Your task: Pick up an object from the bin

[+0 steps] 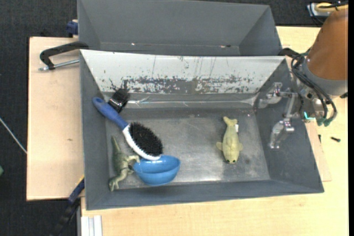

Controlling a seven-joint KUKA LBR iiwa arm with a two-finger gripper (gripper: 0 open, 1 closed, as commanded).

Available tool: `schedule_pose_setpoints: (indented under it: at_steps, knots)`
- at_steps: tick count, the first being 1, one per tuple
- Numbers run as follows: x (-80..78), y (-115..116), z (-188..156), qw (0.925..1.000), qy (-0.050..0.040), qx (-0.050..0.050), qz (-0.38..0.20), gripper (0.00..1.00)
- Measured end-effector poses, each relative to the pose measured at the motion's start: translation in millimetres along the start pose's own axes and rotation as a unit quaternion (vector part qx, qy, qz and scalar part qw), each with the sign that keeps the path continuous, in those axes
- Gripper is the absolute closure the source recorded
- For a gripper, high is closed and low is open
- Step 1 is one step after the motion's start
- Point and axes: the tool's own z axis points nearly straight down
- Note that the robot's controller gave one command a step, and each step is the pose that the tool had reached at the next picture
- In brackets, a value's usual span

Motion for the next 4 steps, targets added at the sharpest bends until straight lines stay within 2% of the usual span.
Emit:
schedule_pose_setpoints:
  at_steps: [1, 2, 3, 4]
  knots:
    - [-18.9, 24, 140, 0.9930, -0.0041, 0.000, -0.118, 0.00]
    - [-19.8, 23, 138, 0.9930, -0.0061, 0.001, -0.118, 1.00]
    - [-18.9, 23, 139, 0.9930, -0.0047, 0.001, -0.118, 0.00]
    - [-14.8, 94, 140, 0.9767, -0.0061, 0.001, -0.215, 0.00]
